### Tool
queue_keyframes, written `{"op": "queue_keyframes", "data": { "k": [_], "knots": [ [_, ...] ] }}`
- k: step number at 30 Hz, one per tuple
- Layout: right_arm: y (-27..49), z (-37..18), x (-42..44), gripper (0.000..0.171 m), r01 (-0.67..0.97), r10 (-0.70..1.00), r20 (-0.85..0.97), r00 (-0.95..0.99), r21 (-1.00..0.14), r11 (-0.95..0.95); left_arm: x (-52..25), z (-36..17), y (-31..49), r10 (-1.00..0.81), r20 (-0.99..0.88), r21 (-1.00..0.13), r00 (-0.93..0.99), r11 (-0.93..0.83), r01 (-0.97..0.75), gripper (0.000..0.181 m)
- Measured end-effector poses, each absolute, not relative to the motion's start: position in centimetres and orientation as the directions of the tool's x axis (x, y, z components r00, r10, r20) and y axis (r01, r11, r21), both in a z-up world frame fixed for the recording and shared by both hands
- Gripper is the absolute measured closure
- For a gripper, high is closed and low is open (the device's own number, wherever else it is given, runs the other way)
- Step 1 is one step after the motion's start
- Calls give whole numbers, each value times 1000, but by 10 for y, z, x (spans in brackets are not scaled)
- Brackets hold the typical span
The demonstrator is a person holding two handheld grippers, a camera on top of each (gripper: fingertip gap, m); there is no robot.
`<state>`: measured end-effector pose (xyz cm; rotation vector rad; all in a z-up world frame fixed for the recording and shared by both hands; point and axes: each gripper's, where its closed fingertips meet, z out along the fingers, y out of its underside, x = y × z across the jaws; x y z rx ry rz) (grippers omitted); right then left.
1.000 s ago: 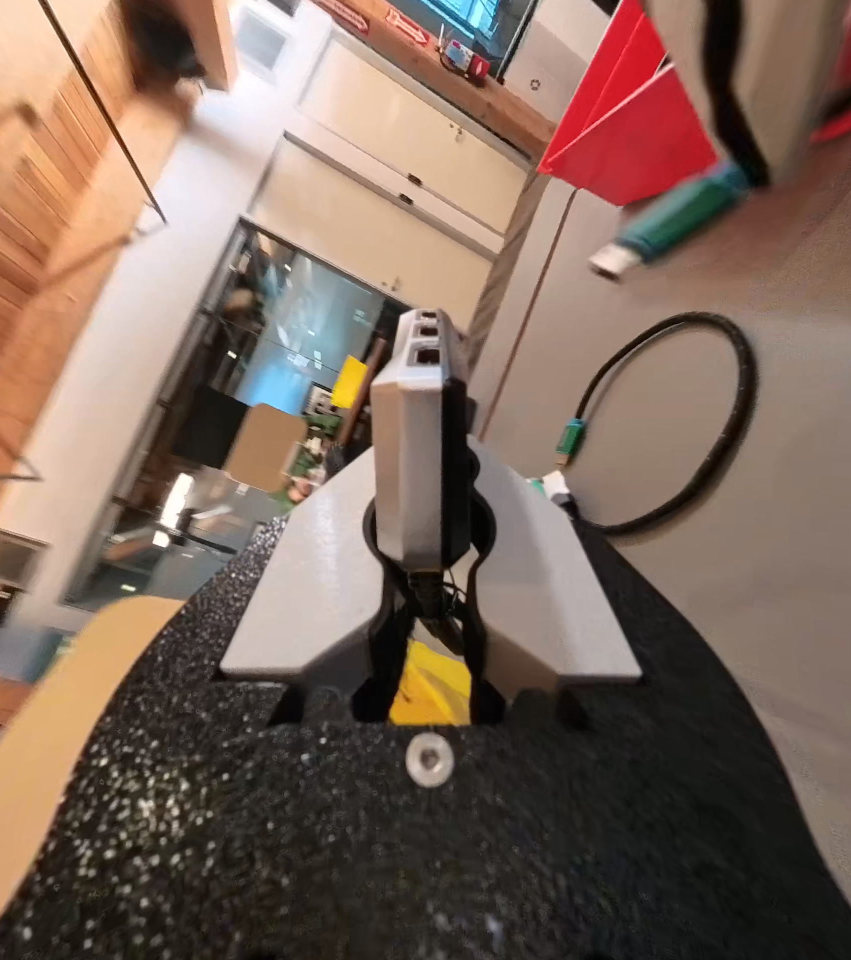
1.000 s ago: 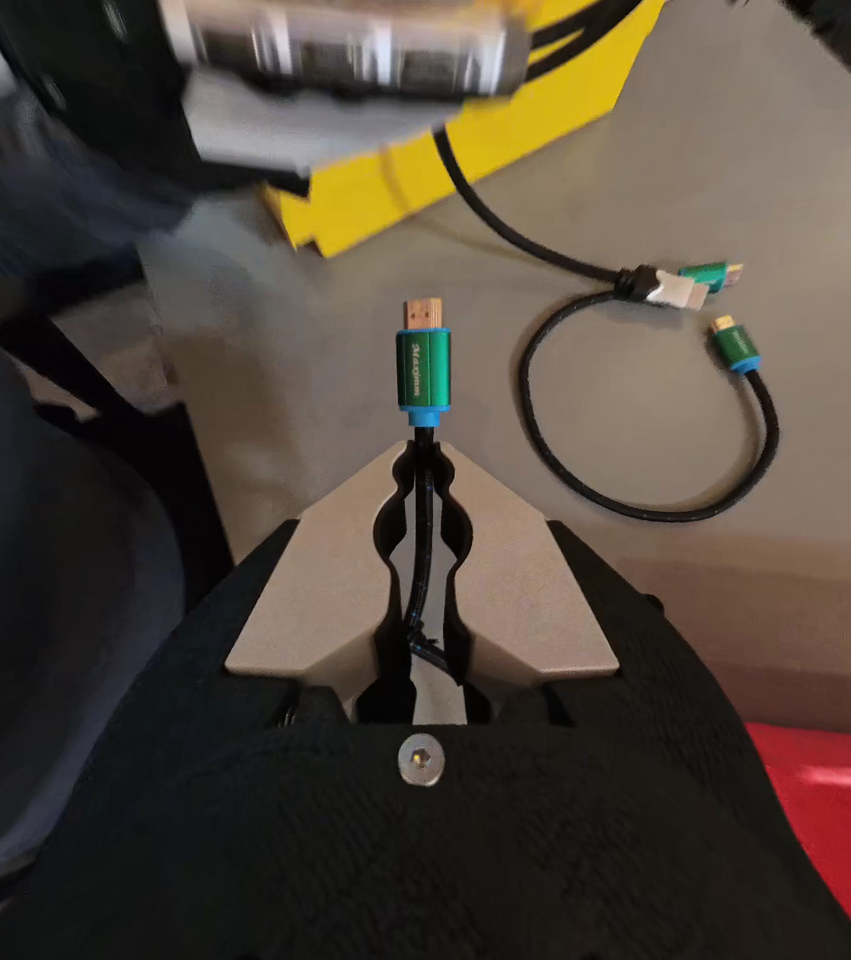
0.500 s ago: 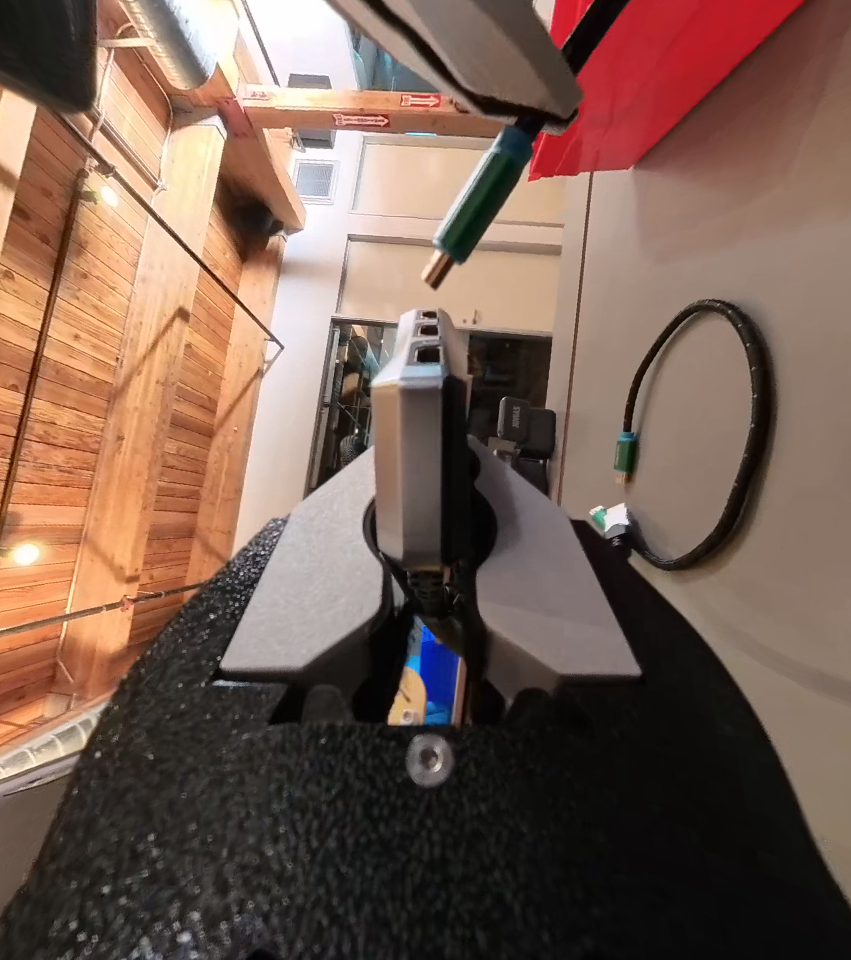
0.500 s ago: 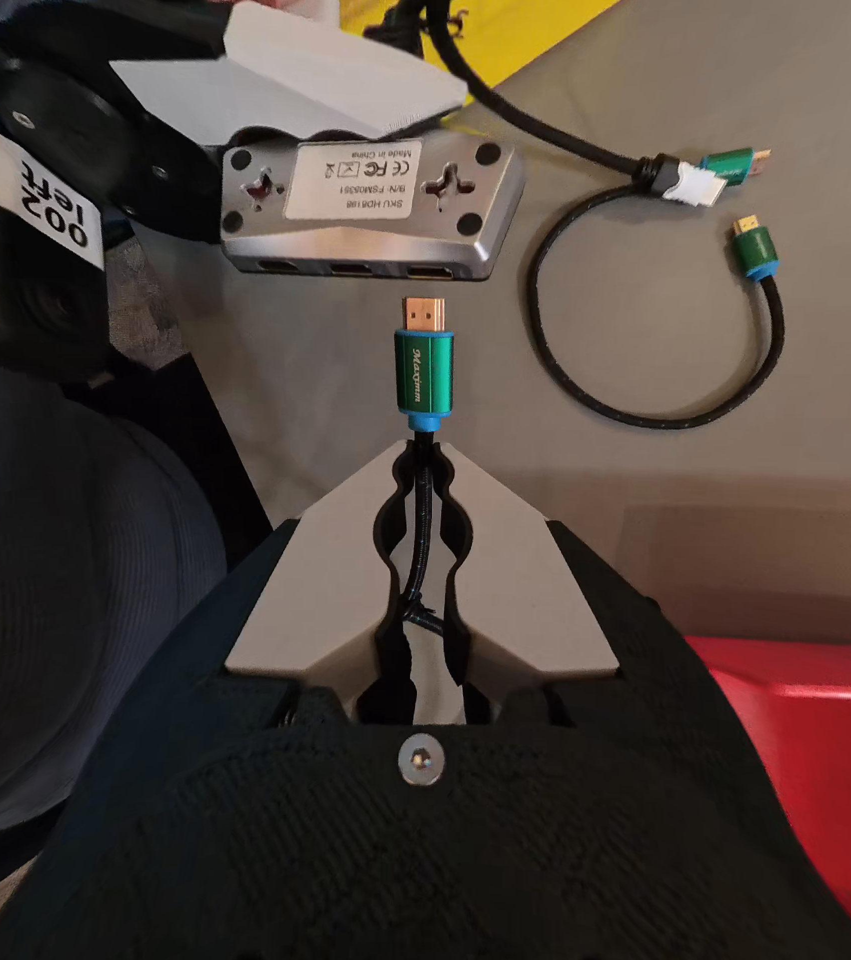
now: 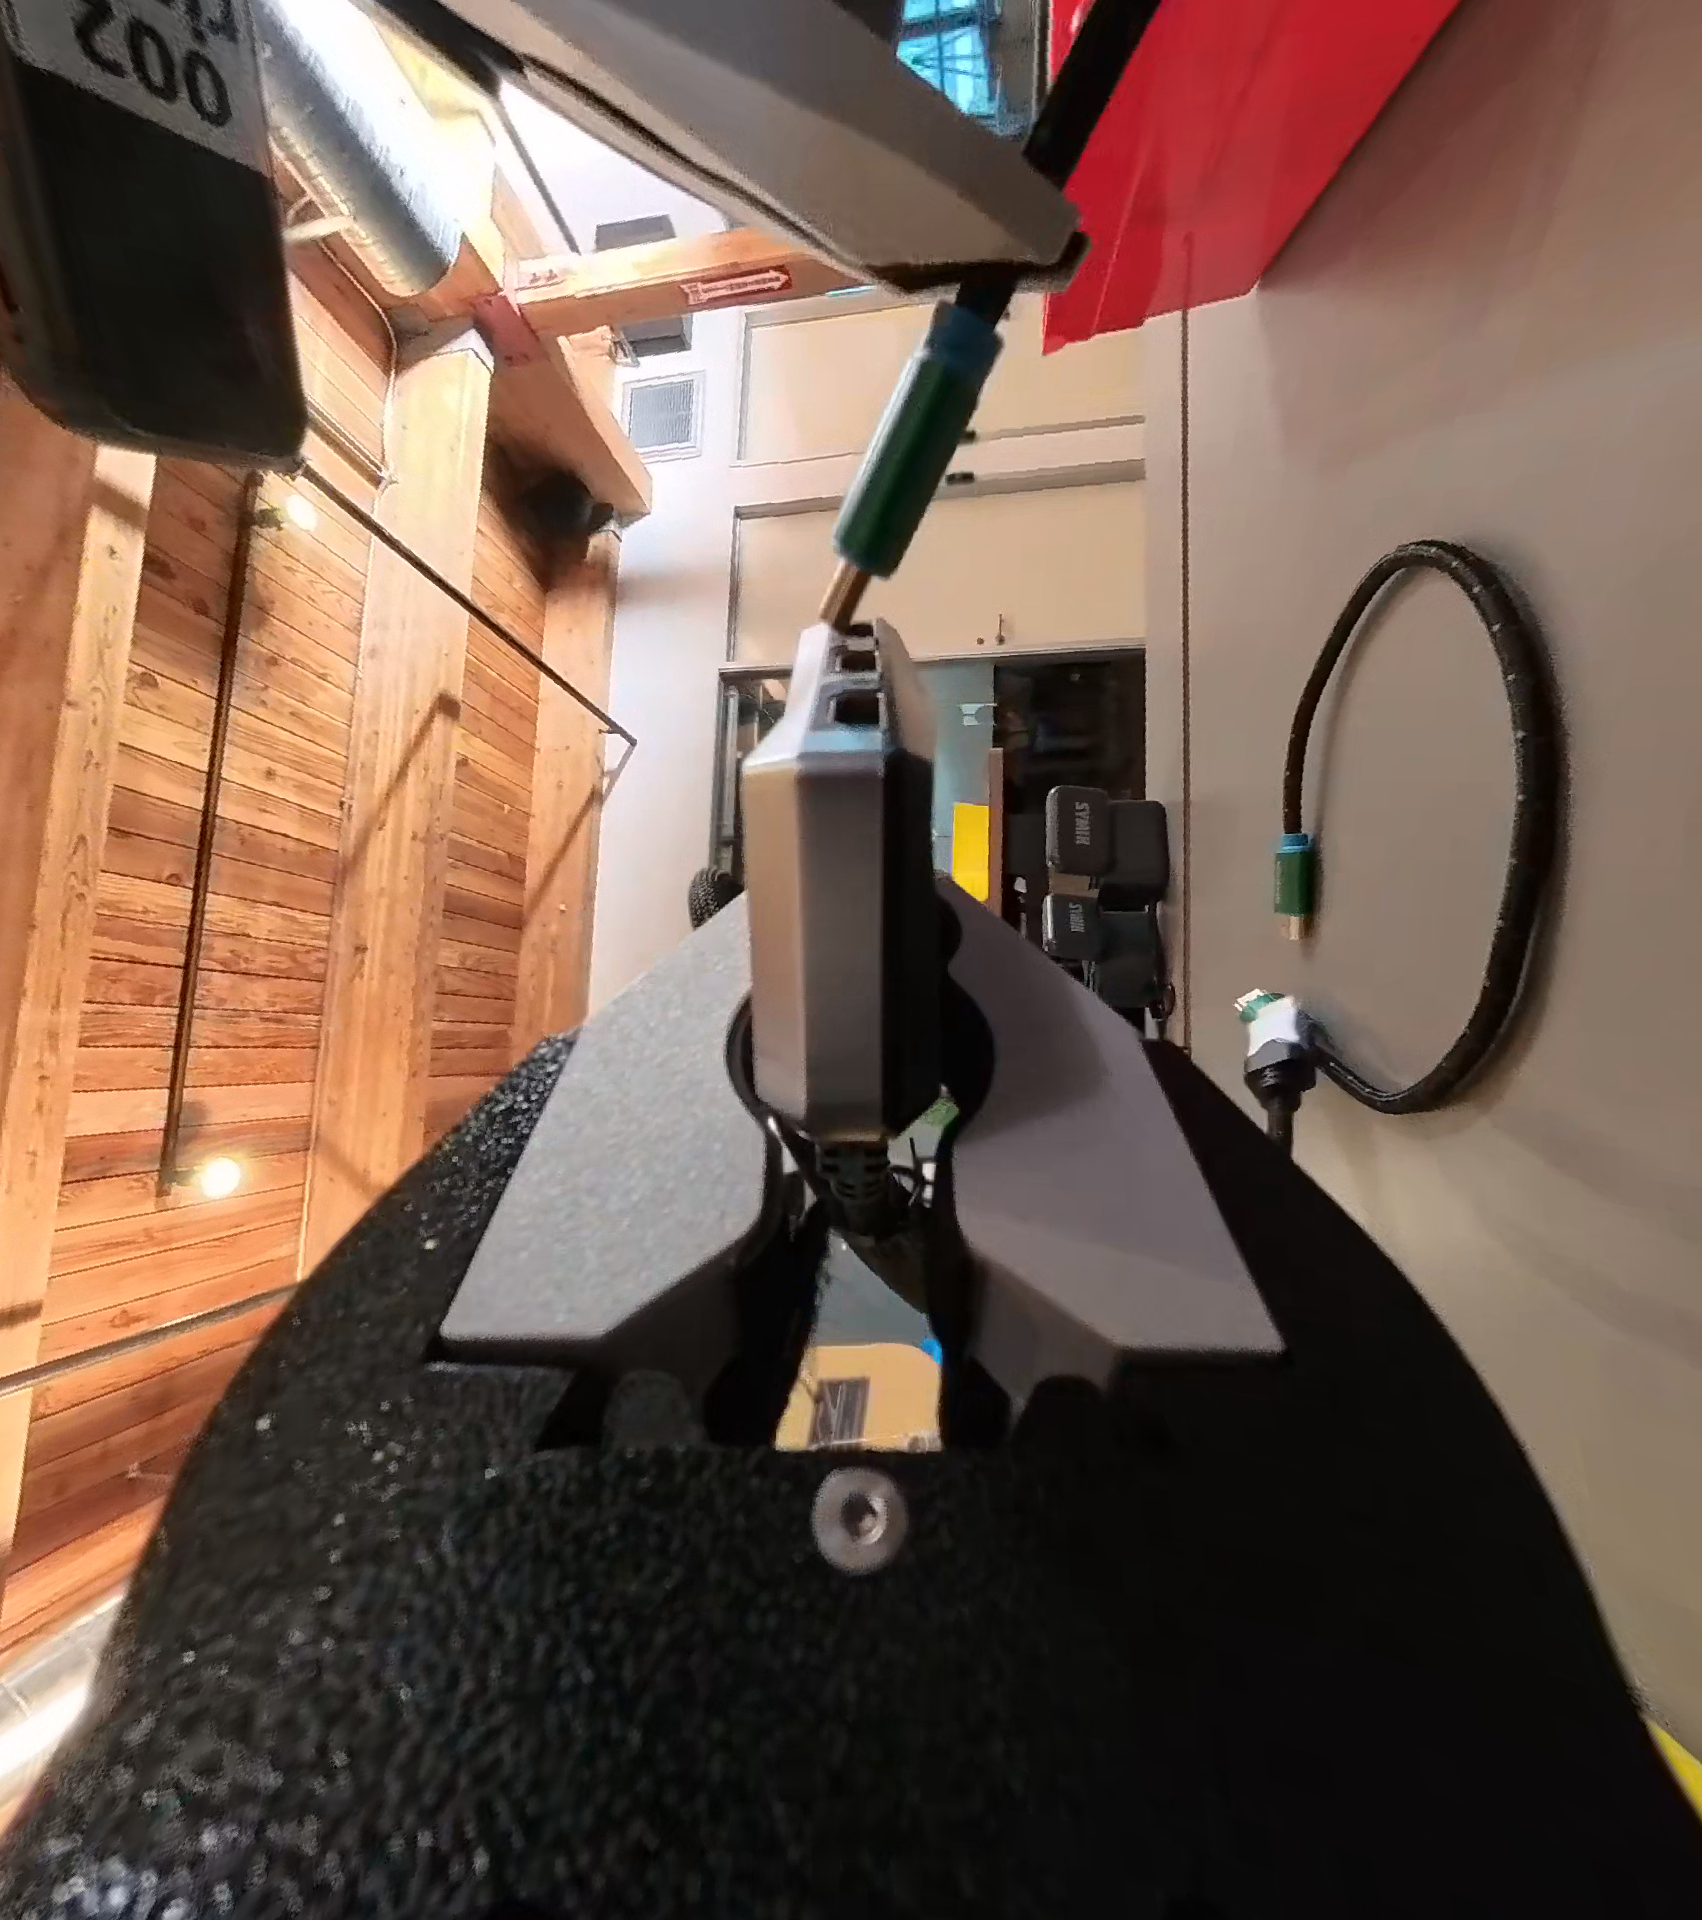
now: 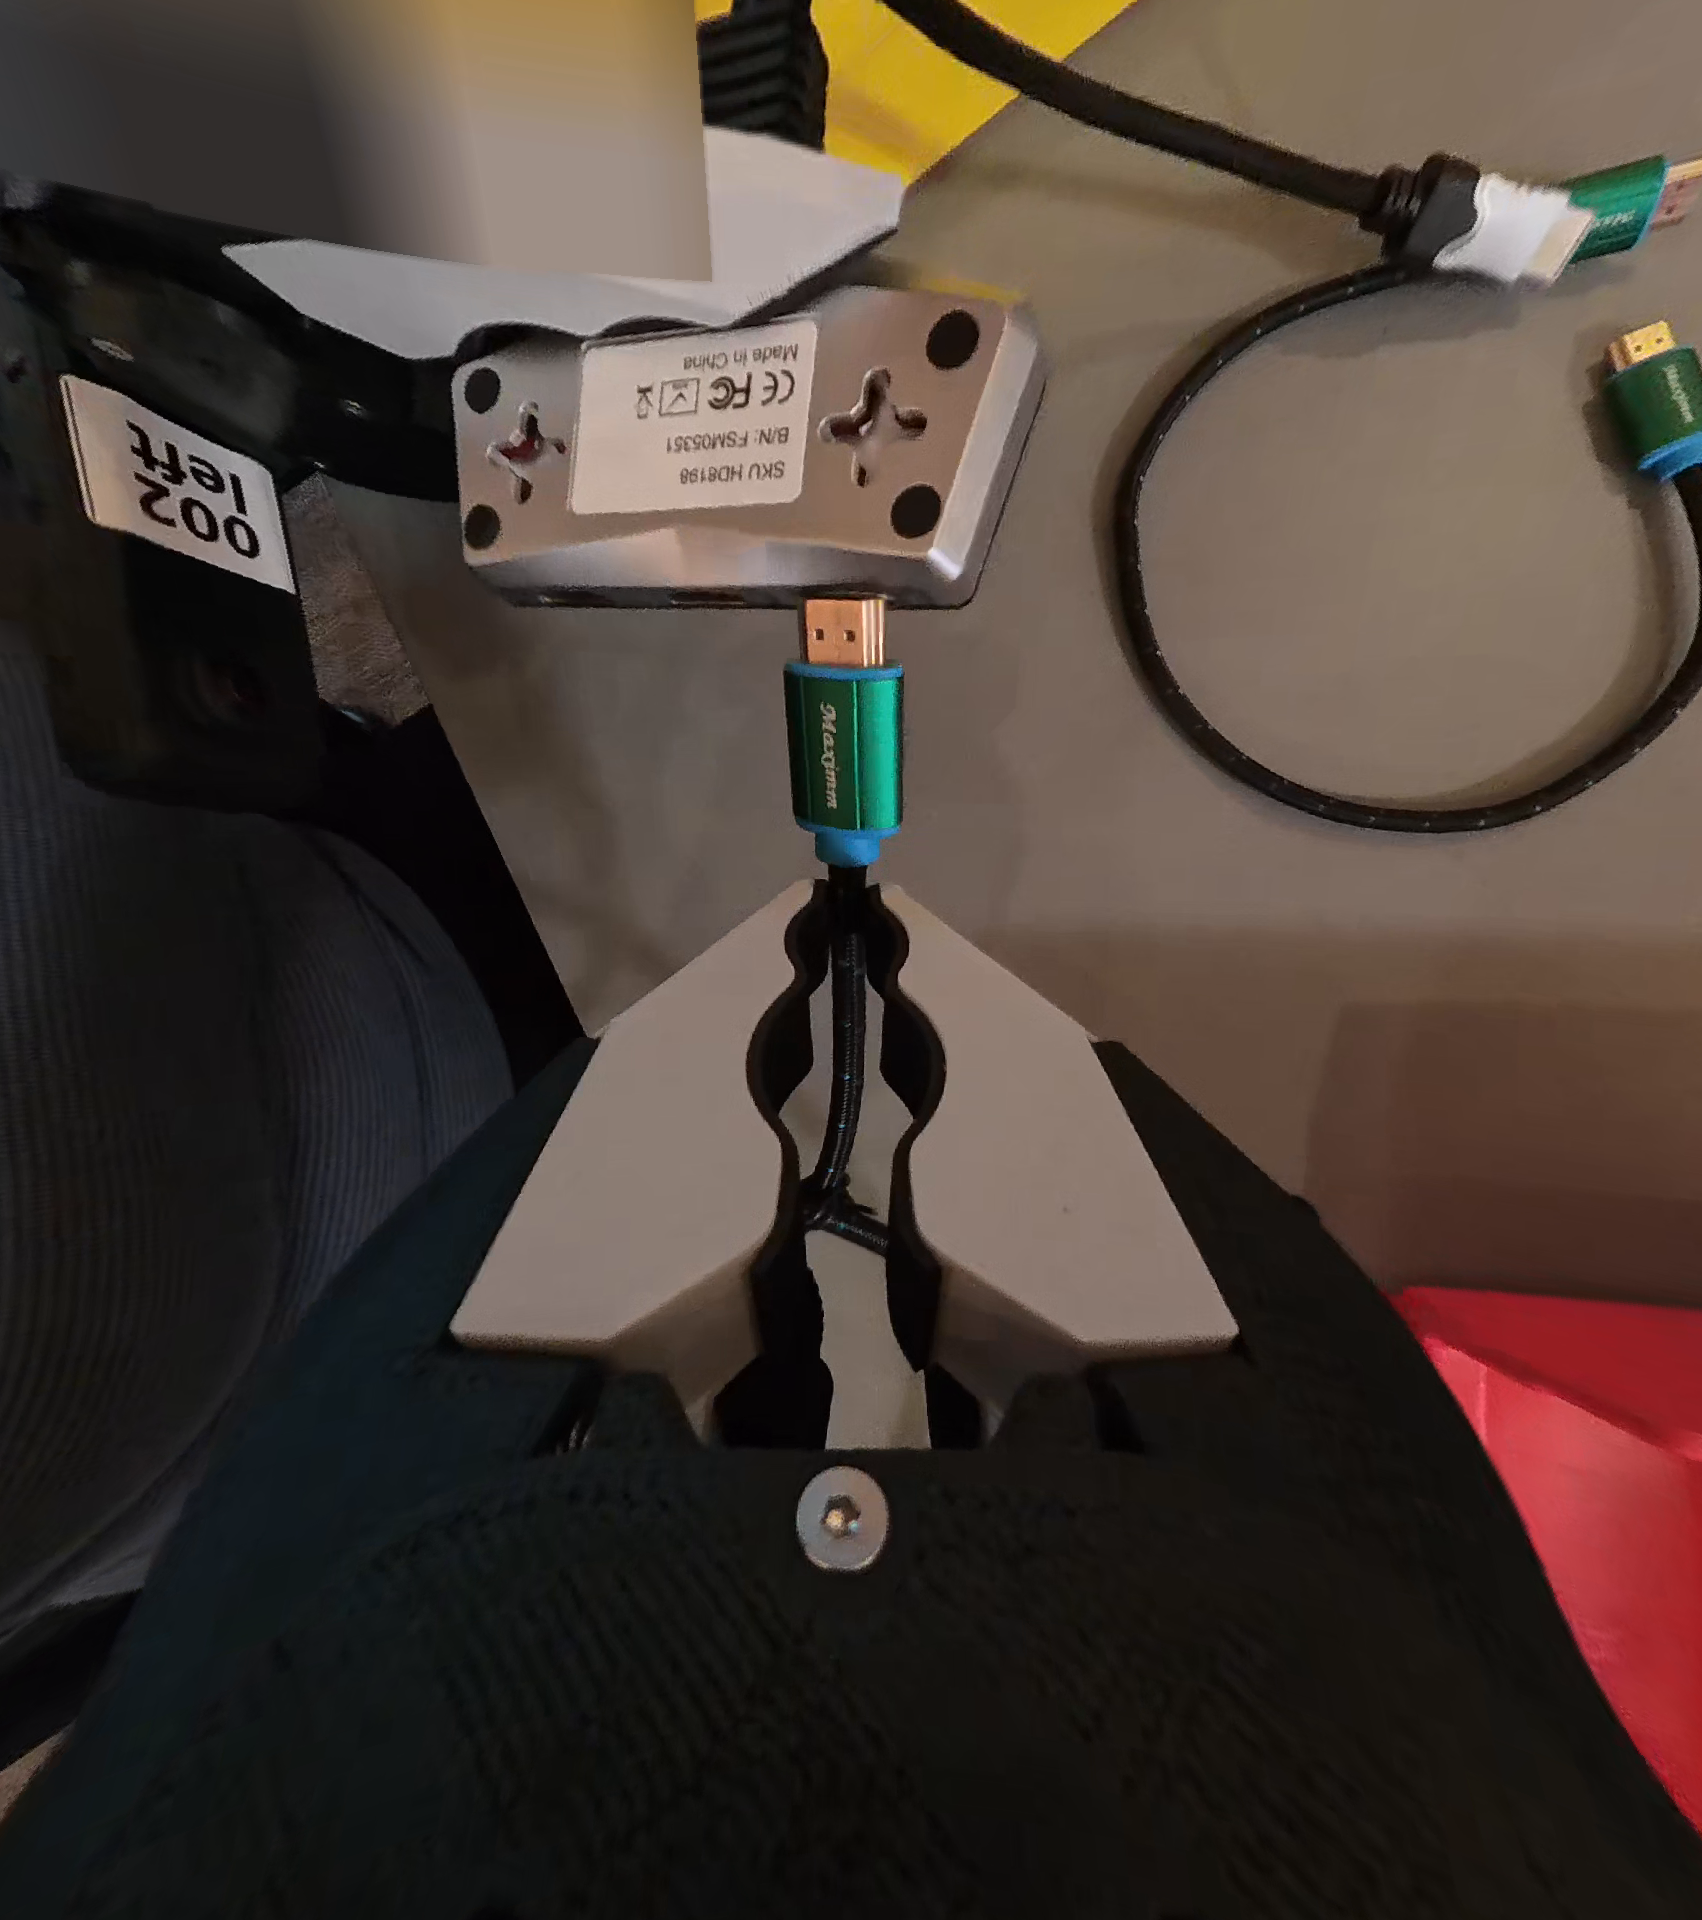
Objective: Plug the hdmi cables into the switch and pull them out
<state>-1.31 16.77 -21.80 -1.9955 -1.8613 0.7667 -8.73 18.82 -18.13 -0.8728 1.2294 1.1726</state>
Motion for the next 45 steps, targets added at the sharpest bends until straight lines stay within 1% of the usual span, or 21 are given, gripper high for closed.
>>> {"op": "queue_keyframes", "data": {
  "k": [4,7,12,15,17,19,22,24,28,30,33,35,38,41,43,45],
  "knots": [
    [166,-223,-10,166,834,976,-216,23,-534,-138,-84,-182,188,185,-981,95,-52,229,-969,162],
    [165,-224,-10,166,835,972,-233,25,-529,-149,-83,-183,187,193,-979,116,-72,227,-967,162],
    [165,-229,-7,166,856,975,-221,24,-499,-134,-80,-187,186,220,-963,205,-158,209,-956,162],
    [167,-229,-6,166,848,976,-218,22,-513,-134,-80,-190,187,227,-954,240,-195,193,-951,162],
    [167,-227,-7,167,832,974,-227,20,-537,-142,-81,-193,189,220,-955,243,-200,189,-952,162],
    [168,-227,-7,167,817,973,-232,20,-557,-149,-81,-196,190,203,-962,223,-184,190,-956,162],
    [171,-230,-5,167,807,980,-199,22,-575,-135,-80,-203,192,161,-978,164,-134,187,-969,162],
    [174,-231,-4,167,799,983,-182,29,-587,-132,-78,-205,191,151,-980,155,-127,198,-968,162],
    [184,-227,-1,168,774,991,-128,45,-623,-116,-70,-210,187,124,-988,127,-97,268,-955,163],
    [184,-223,0,167,761,992,-124,25,-641,-99,-71,-212,189,108,-991,103,-76,270,-957,162],
    [179,-219,1,167,766,995,-90,-33,-643,-33,-68,-210,186,93,-995,63,-36,304,-951,162],
    [184,-217,4,167,769,998,-56,-34,-639,-9,-60,-211,179,89,-996,47,-16,357,-933,163],
    [189,-212,6,167,753,998,-51,-40,-658,-4,-51,-209,171,75,-997,10,23,419,-908,163],
    [189,-207,6,167,748,998,-4,-63,-662,45,-54,-206,176,80,-996,-11,45,384,-923,162],
    [190,-202,5,167,736,998,-10,-57,-676,36,-55,-203,178,94,-993,-28,68,366,-930,163],
    [189,-198,3,167,721,998,-25,-59,-692,25,-53,-205,179,88,-992,-48,85,366,-929,159]
  ]
}}
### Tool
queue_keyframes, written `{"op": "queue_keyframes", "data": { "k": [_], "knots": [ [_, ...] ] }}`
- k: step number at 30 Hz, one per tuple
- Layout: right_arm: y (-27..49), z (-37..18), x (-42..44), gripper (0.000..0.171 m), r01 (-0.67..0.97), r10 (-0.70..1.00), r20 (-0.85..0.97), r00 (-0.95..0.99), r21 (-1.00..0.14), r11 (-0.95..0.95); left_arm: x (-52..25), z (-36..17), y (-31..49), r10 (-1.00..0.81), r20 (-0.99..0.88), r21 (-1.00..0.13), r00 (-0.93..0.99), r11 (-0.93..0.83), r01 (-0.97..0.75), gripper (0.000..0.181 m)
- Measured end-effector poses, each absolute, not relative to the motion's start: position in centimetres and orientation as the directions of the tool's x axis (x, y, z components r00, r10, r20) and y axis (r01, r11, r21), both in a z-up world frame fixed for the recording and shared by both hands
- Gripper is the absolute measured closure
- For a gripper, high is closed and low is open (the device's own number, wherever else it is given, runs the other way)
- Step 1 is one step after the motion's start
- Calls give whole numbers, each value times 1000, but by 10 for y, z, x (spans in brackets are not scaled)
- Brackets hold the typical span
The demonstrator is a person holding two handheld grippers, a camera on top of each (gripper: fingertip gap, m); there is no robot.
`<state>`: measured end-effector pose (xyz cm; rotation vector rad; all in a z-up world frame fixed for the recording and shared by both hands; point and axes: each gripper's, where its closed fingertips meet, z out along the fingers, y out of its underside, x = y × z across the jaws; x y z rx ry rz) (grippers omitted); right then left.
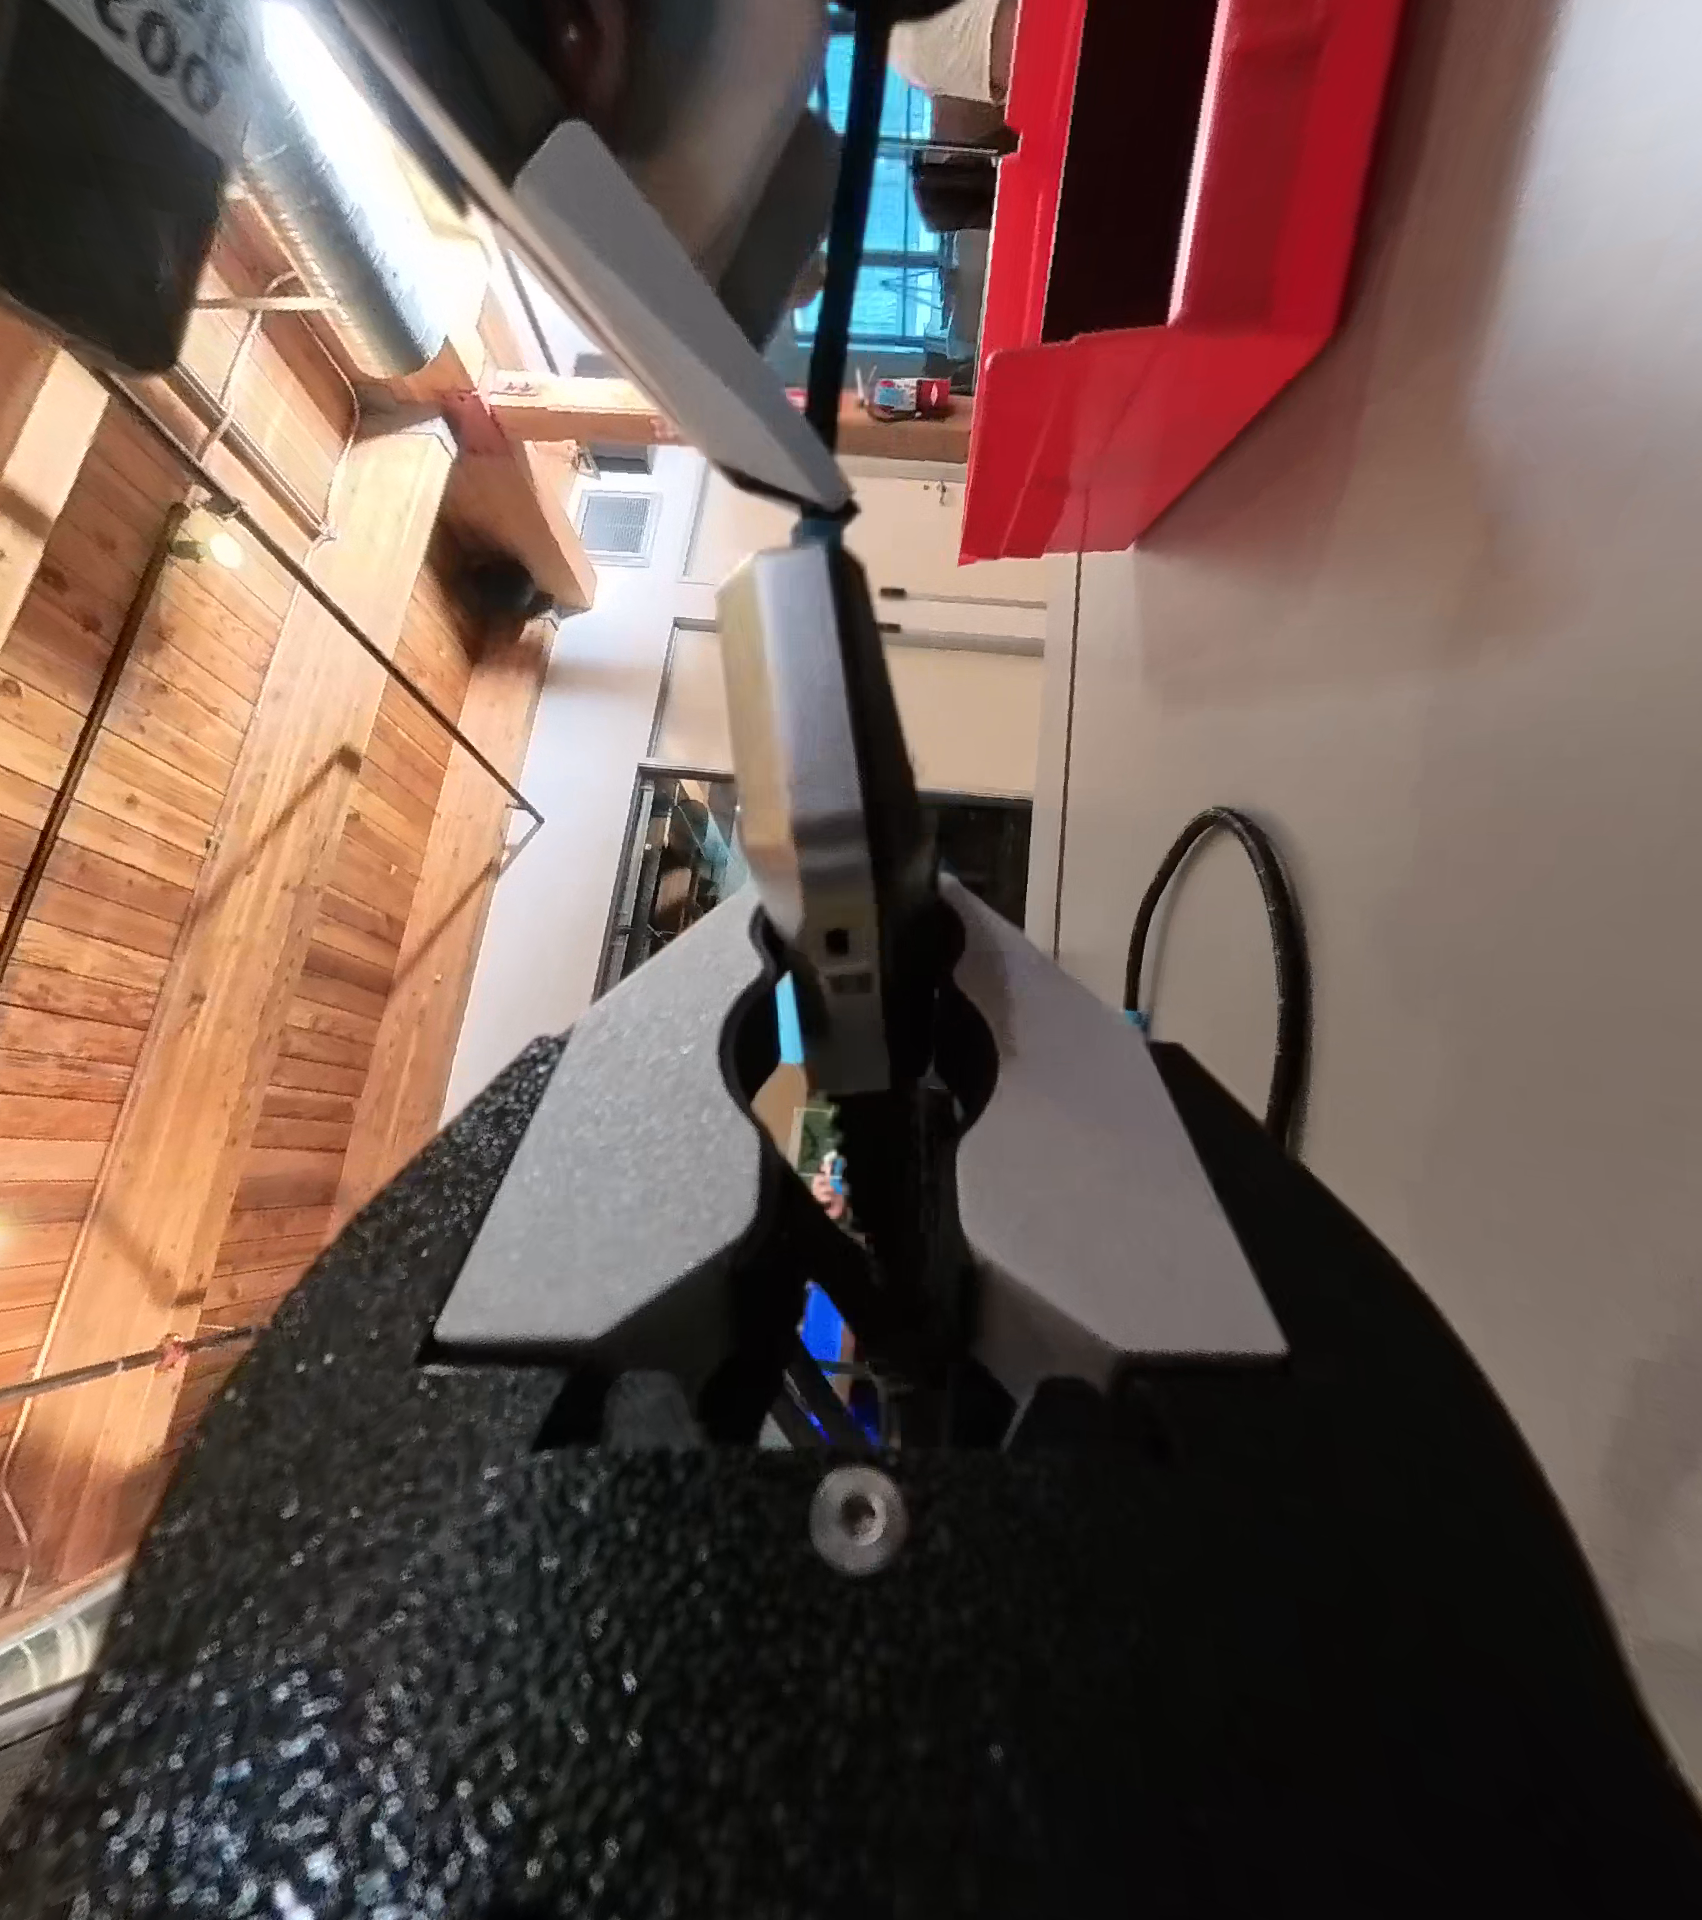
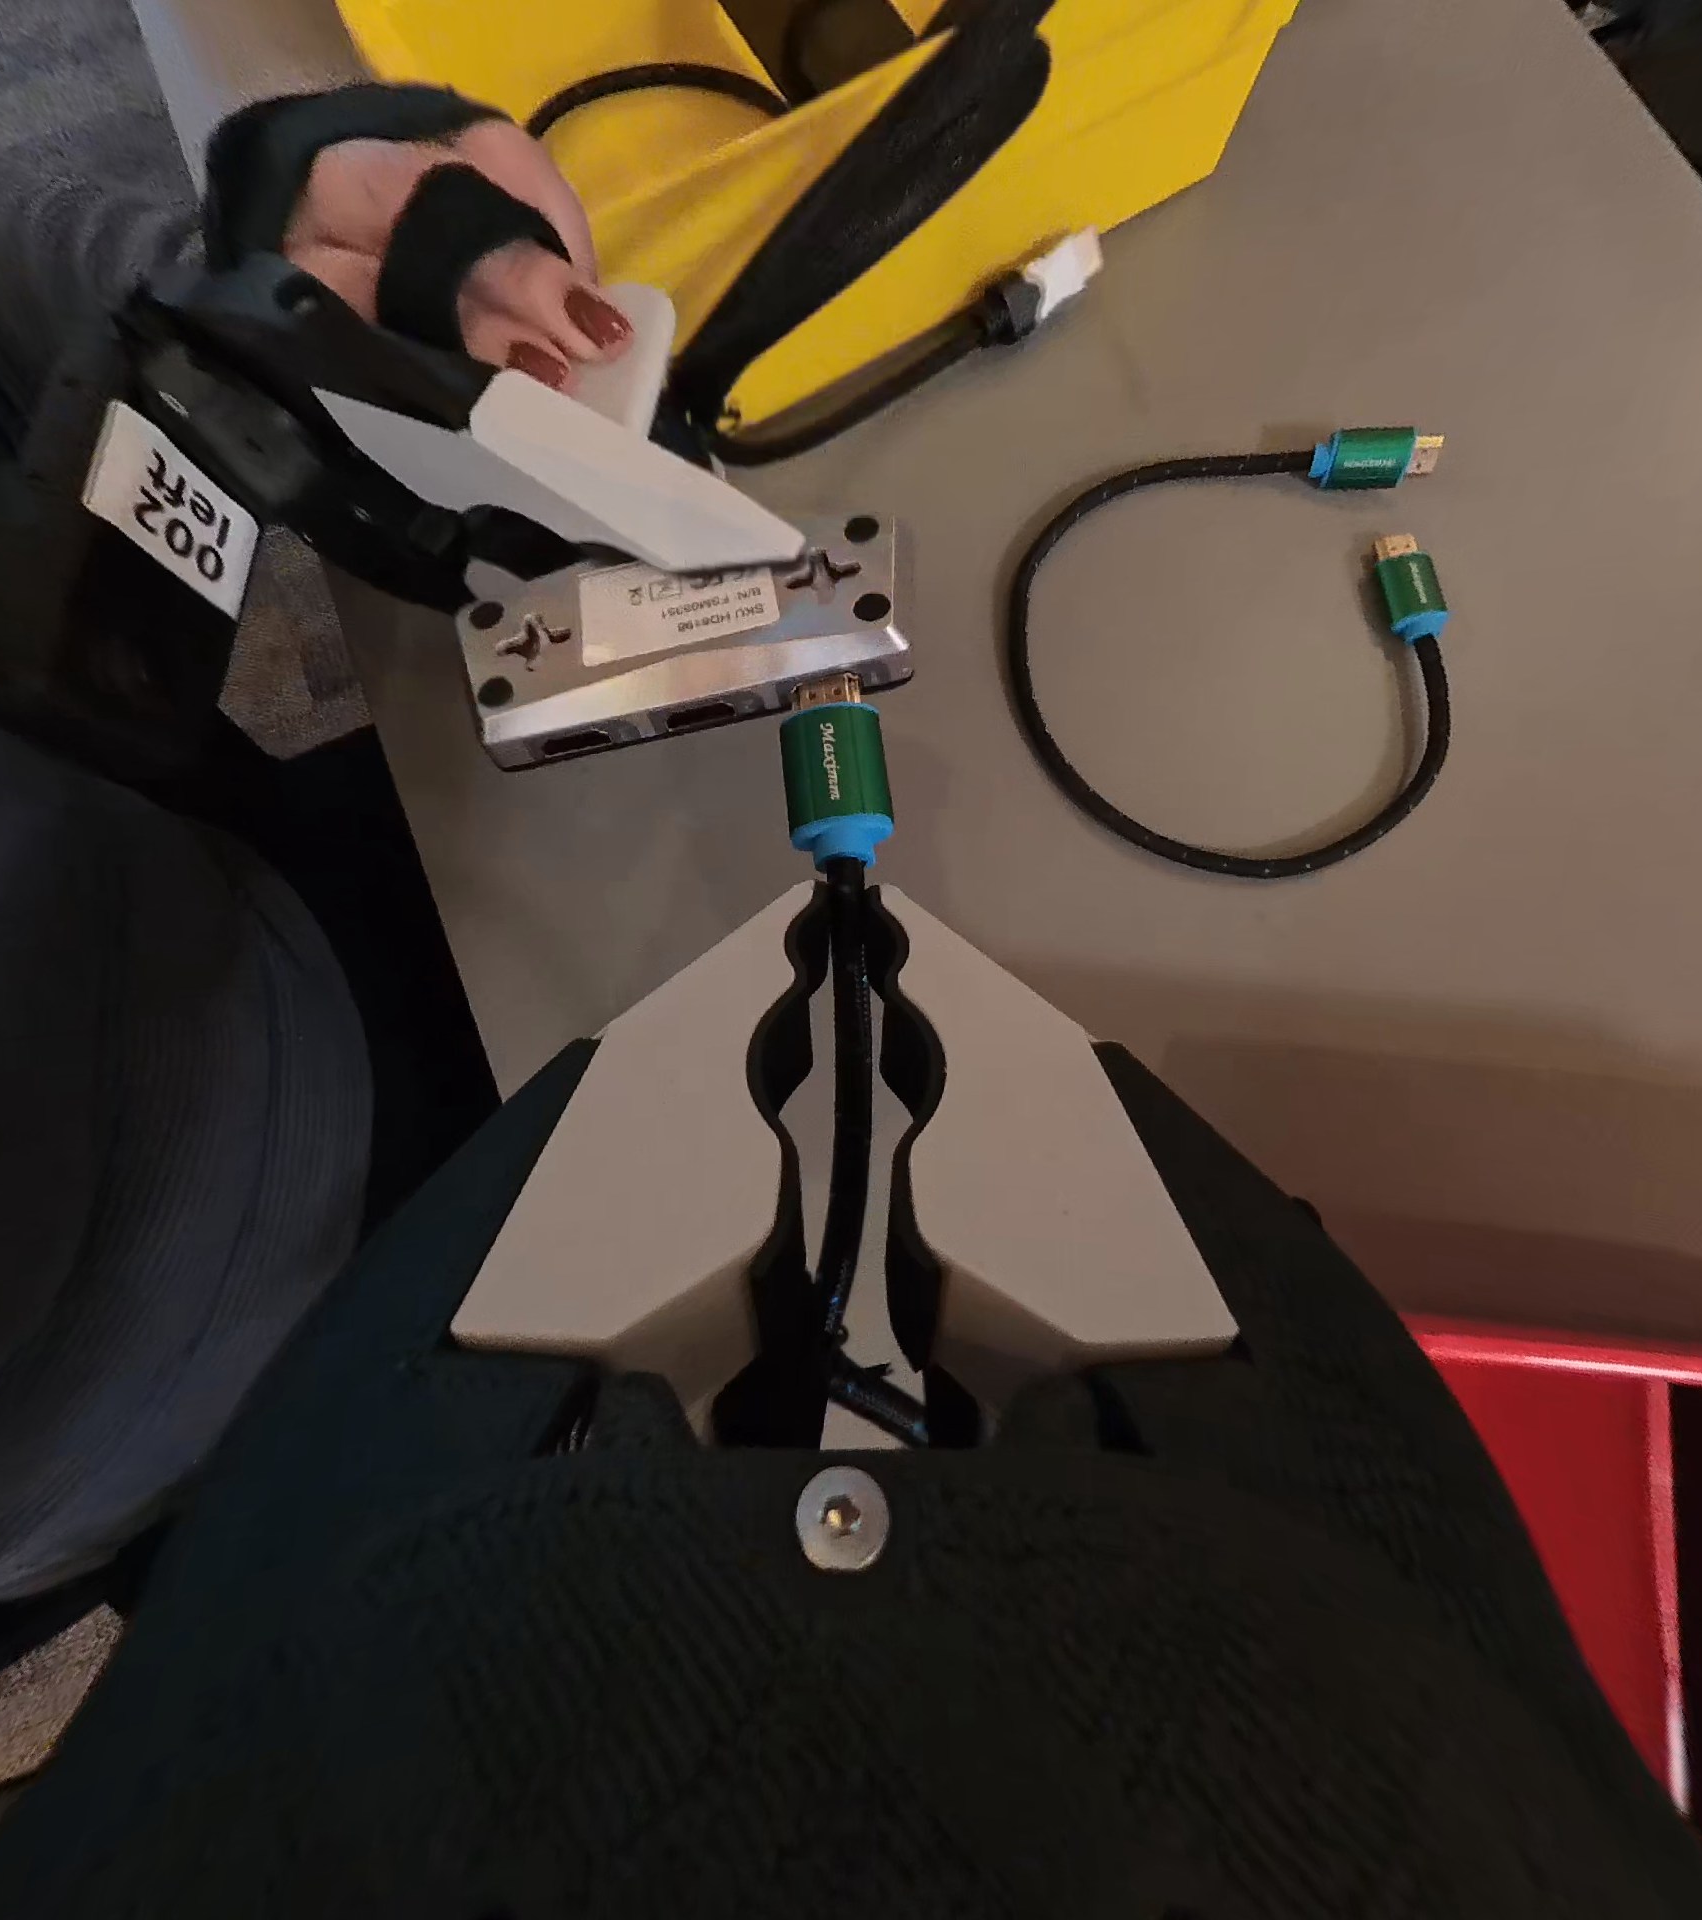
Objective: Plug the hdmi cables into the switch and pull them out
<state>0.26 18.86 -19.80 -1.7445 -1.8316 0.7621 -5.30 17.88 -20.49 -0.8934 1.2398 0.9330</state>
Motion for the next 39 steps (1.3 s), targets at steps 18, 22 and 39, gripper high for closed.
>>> {"op": "queue_keyframes", "data": {
  "k": [18,22,39],
  "knots": [
    [170,-193,2,168,692,988,-3,-153,-715,105,-44,-203,165,-16,-979,-186,202,469,-863,163],
    [173,-194,2,168,696,988,69,-138,-703,146,-43,-203,166,-10,-978,-190,209,455,-870,163],
    [250,-137,-5,147,619,1000,-26,0,-785,-20,-21,-243,170,-74,-992,-125,102,436,-891,162]
  ]
}}
